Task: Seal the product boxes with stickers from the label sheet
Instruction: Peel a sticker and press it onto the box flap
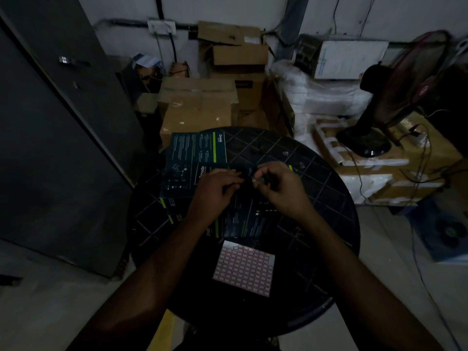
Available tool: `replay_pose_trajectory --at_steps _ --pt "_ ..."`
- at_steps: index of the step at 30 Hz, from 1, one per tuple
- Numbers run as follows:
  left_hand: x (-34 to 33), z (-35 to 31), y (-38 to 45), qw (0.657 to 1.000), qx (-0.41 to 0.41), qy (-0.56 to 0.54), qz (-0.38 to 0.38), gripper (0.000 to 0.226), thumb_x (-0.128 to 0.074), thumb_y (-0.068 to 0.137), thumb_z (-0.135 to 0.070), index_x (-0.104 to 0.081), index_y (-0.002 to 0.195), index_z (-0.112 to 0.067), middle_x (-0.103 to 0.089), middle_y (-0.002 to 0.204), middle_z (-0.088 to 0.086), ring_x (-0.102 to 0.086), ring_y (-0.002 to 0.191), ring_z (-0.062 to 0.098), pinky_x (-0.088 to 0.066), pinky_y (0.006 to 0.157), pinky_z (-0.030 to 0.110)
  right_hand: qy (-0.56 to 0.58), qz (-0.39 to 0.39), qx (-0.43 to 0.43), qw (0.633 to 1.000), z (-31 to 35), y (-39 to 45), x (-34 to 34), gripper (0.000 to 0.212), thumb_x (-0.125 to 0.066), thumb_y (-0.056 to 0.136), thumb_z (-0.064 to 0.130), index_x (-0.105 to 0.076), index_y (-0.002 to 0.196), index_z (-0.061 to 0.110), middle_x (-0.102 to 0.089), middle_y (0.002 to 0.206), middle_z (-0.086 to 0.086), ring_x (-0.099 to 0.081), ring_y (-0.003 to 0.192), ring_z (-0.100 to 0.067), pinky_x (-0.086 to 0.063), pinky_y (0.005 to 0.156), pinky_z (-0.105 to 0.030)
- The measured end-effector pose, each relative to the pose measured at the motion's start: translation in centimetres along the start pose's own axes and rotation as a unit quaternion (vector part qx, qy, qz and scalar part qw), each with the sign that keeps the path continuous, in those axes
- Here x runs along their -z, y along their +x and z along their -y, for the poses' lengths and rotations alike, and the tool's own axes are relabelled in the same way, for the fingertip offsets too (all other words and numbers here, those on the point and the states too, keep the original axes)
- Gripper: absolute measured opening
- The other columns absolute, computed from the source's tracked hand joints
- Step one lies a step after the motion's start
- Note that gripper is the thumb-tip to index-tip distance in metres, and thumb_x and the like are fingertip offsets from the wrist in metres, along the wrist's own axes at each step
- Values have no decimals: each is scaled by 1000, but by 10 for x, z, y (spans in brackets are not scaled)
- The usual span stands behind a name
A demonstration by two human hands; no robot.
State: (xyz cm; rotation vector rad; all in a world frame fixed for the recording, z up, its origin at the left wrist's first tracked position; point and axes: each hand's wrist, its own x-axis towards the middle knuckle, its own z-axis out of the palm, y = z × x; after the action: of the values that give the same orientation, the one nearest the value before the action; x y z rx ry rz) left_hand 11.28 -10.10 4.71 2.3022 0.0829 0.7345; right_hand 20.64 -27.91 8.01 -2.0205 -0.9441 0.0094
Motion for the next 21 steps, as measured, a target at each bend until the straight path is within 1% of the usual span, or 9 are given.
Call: replay_pose_trajectory --at_steps 2,4,6,9,10,12,15,18,21 --pt "0 0 0 1000 8 -5 0 23 -73 84 -5 -78 102 -17 -74 112 -1 -59 108 6 -43 95 19 -16 24 -5 1000 -5 4 -4 14 -78 81 12 -72 92 17 -65 113 -1 -60 106 -8 -40 86 -8" --pt "0 0 1 1000 13 -2 3 22 -73 84 -6 -78 102 -18 -74 112 -3 -58 108 3 -38 94 9 -30 47 -8 998 -6 6 -8 17 -80 78 14 -71 92 21 -63 116 0 -59 110 -7 -36 89 -3" --pt "0 -1 2 1000 20 -1 3 21 -74 84 -7 -78 102 -18 -74 111 -3 -59 108 4 -35 94 5 -33 53 -11 998 -7 8 -10 22 -81 76 15 -70 93 24 -61 119 1 -57 113 -6 -37 92 -4" --pt "1 -3 4 1000 24 -10 2 19 -74 83 -7 -79 99 -16 -75 108 0 -61 107 7 -43 95 17 -30 71 -12 997 -7 10 -11 26 -82 75 13 -71 97 23 -56 125 0 -54 118 -7 -42 99 -20" --pt "2 -3 4 1000 22 -10 0 18 -74 83 -7 -79 98 -15 -75 107 1 -63 106 9 -45 95 22 -29 76 -15 997 -6 10 -12 27 -81 75 13 -71 98 23 -54 127 0 -54 120 -7 -42 100 -22" --pt "3 -2 6 1000 18 -4 -2 17 -75 82 -7 -79 97 -15 -75 107 1 -64 105 12 -46 95 26 -11 69 -21 997 -6 10 -14 27 -82 75 12 -70 97 23 -51 128 0 -51 125 -7 -43 103 -25" --pt "4 -2 8 1000 26 -3 -2 17 -75 82 -8 -79 97 -16 -76 106 -1 -64 104 8 -46 95 21 12 55 -30 998 -6 9 -16 28 -82 74 11 -68 93 27 -50 126 1 -50 127 -8 -45 104 -29" --pt "5 -4 10 1000 30 -2 3 18 -75 82 -8 -79 97 -17 -76 106 -2 -61 103 3 -39 93 8 2 48 -27 998 -6 10 -17 26 -83 74 12 -70 93 24 -50 127 1 -50 127 -10 -46 102 -29" --pt "6 -4 12 1000 26 0 3 18 -75 82 -8 -79 96 -18 -76 105 -2 -62 102 5 -43 93 16 -3 36 -32 999 -7 11 -18 24 -83 75 11 -72 95 20 -51 127 0 -52 125 -10 -46 100 -26"
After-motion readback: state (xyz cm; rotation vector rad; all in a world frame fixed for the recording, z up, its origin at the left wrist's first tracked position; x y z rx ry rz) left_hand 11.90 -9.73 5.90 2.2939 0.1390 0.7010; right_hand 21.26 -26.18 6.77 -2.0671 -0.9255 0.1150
